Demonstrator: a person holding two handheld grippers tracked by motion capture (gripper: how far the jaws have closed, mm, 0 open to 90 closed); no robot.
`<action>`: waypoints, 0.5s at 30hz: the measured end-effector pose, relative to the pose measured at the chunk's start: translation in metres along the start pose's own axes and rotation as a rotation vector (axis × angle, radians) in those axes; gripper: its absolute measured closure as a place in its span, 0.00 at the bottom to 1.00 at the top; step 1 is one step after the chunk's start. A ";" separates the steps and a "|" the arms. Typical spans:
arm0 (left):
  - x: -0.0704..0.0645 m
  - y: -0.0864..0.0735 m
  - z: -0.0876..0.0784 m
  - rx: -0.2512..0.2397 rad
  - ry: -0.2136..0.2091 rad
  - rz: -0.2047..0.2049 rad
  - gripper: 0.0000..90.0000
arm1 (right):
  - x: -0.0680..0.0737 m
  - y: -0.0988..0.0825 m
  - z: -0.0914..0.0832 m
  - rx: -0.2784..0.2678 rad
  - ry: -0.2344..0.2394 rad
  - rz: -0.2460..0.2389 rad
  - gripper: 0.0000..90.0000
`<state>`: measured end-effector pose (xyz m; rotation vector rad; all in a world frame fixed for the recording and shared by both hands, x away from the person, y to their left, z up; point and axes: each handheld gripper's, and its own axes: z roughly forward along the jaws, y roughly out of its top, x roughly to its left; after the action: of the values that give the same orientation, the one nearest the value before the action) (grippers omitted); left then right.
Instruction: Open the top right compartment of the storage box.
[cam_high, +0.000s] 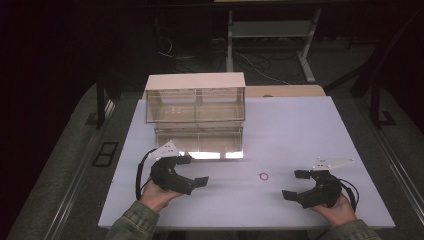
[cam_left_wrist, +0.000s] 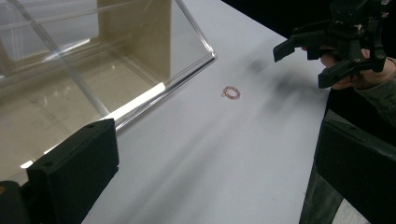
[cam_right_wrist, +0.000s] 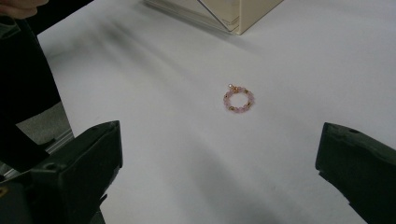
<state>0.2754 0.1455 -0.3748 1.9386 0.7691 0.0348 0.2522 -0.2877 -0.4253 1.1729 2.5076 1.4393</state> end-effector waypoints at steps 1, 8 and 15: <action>0.000 0.002 0.000 0.004 -0.002 0.005 0.00 | 0.000 0.000 0.000 0.000 -0.001 0.000 0.00; -0.001 0.011 0.001 0.003 -0.005 0.012 0.00 | 0.000 0.000 0.000 0.003 -0.001 0.002 0.00; 0.000 0.018 0.003 0.006 -0.008 0.014 0.00 | 0.000 0.000 -0.001 0.004 0.000 0.002 0.00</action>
<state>0.2855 0.1379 -0.3614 1.9488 0.7515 0.0330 0.2518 -0.2881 -0.4251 1.1766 2.5107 1.4361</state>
